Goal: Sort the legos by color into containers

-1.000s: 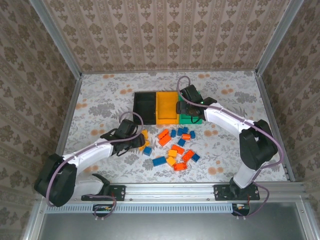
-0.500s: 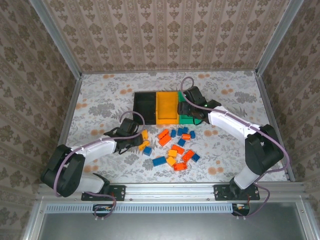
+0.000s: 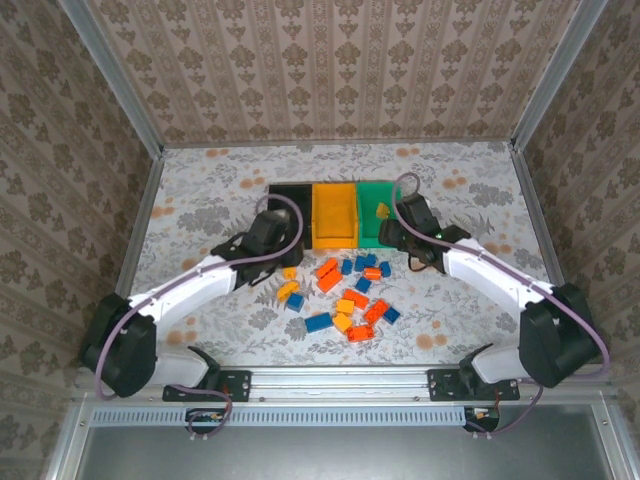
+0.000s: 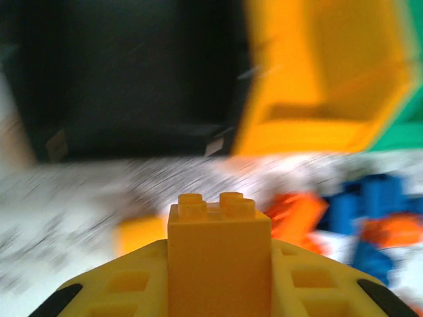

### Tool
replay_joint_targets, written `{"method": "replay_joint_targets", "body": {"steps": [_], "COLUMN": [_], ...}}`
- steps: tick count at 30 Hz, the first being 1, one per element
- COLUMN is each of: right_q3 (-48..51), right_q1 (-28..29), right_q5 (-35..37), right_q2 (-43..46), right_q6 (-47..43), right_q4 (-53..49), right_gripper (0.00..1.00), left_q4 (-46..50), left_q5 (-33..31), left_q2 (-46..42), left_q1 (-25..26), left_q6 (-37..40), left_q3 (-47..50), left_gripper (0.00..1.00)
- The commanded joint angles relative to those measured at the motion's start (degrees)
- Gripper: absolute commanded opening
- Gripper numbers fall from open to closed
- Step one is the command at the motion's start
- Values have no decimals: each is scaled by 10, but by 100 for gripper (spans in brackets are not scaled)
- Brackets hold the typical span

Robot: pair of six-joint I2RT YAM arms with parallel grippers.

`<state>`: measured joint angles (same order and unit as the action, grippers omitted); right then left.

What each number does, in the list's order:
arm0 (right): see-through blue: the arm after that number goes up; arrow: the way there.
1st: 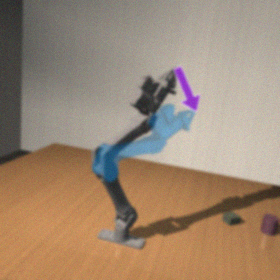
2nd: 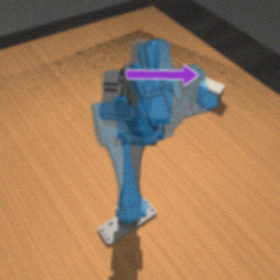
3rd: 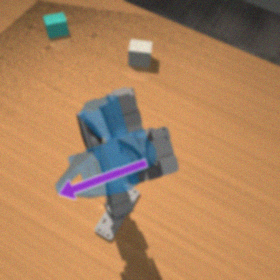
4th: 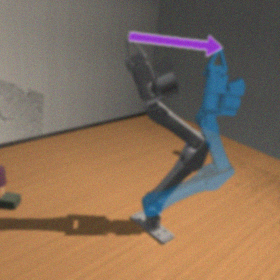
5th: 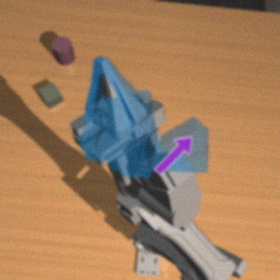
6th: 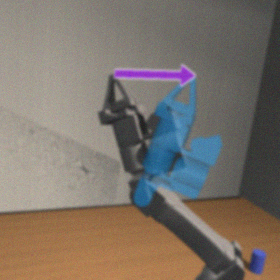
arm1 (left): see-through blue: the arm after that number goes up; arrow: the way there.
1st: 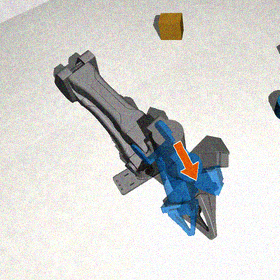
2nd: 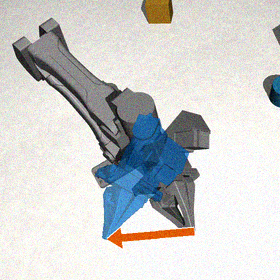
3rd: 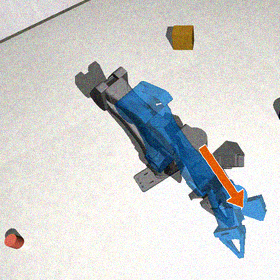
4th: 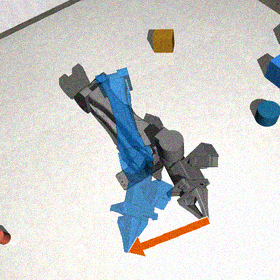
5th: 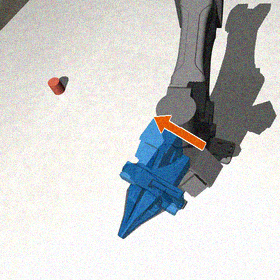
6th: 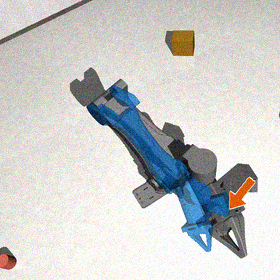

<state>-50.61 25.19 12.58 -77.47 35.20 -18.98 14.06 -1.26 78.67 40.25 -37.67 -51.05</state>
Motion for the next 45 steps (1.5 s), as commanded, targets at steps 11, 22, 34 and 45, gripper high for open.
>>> {"method": "replay_joint_targets", "body": {"steps": [11,22,34,45], "right_q3": [99,99,149,105], "right_q1": [-27,-21,59,62], "right_q5": [14,-45,-76,-27], "right_q2": [74,83,115,4], "right_q6": [39,7,8,15], "right_q4": [2,-5,-44,46], "right_gripper": [66,68,67,66], "left_q4": [-49,-50,-99,-91], "left_q5": [103,87,65,-8], "left_q2": [352,351,74,-119], "left_q1": [58,53,79,103], "left_q6": [31,25,15,-9], "left_q3": [-409,-426,-133,70], "left_gripper": [26,77,100,100]}}
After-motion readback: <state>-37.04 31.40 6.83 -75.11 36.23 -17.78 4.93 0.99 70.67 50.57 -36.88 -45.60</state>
